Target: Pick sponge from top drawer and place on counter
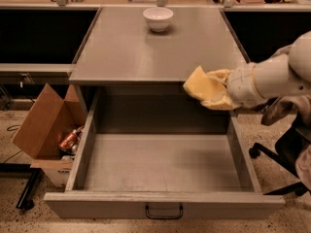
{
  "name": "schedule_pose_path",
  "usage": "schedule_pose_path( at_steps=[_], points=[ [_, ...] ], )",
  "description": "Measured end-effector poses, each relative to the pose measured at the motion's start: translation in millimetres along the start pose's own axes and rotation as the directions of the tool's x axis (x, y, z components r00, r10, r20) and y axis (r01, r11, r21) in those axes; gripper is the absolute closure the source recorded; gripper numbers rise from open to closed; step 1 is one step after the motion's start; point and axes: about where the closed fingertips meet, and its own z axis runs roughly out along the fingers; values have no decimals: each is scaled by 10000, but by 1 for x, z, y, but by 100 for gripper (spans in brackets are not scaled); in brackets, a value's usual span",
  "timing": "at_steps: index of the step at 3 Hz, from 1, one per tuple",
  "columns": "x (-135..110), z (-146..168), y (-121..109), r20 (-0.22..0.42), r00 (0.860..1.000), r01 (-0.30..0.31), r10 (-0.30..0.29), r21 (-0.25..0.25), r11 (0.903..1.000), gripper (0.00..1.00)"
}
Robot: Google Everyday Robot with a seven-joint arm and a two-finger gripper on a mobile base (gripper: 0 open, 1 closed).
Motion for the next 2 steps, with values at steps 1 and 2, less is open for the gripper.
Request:
schedule_pose_path(
  at_steps=[1, 2],
  points=[
    [-29, 3, -53, 611, 9962, 587, -619, 529, 9969, 100],
    [-53, 17, -93, 1449, 9856, 763, -867, 755, 9942, 100]
  ],
)
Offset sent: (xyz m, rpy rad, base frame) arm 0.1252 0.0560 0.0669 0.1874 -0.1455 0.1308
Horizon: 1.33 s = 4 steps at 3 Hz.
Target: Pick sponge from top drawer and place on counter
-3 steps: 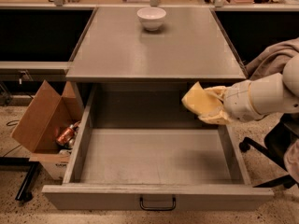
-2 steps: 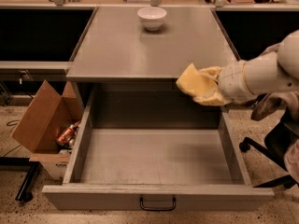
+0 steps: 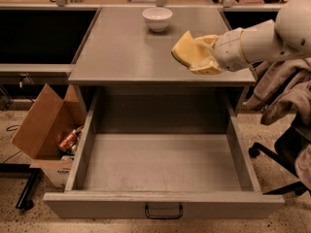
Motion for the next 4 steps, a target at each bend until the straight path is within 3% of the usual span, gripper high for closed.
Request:
schedule_pose_path(
  at_steps=[1, 2, 3, 4],
  points=[
    [0, 0, 0, 2, 10000, -2, 2, 2, 10000, 100],
    [4, 16, -18, 187, 9995, -266, 260, 343, 9991, 100],
    [10, 46, -43, 385, 9979, -542, 527, 377, 9978, 100],
    [-1, 83, -62, 827, 9956, -446, 449, -65, 9990, 100]
  ],
)
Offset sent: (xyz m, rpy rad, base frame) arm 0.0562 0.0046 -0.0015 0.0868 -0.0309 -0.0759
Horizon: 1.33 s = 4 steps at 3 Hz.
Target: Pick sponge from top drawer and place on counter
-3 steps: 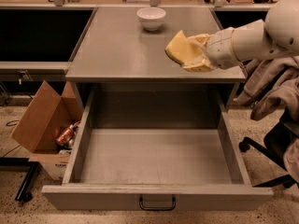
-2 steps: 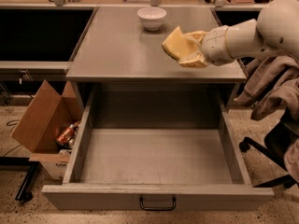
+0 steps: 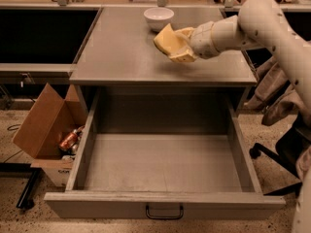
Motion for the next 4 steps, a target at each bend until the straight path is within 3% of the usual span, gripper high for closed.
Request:
schedule_pose_path(
  at_steps=[1, 2, 4],
  points=[
    [-17, 30, -1, 459, 9987, 241, -211, -657, 9975, 100],
    [-30, 56, 7, 912, 9948, 581, -456, -1387, 9886, 73],
    [-36, 68, 7, 1266, 9903, 780, -579, -1601, 9840, 27]
  ],
)
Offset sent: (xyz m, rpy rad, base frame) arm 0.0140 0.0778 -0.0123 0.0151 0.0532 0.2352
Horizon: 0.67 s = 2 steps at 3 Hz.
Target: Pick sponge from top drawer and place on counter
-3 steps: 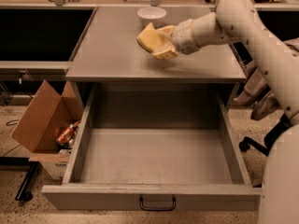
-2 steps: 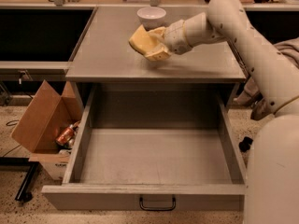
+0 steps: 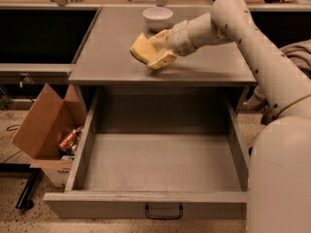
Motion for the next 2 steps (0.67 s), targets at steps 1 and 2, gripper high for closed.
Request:
schedule_pose_path(
  at_steps=[1, 2],
  points=[
    [0, 1, -2, 62, 10000, -9, 9, 20, 10000, 4],
    [0, -5, -6, 55, 10000, 5, -6, 221, 9998, 0]
  ],
)
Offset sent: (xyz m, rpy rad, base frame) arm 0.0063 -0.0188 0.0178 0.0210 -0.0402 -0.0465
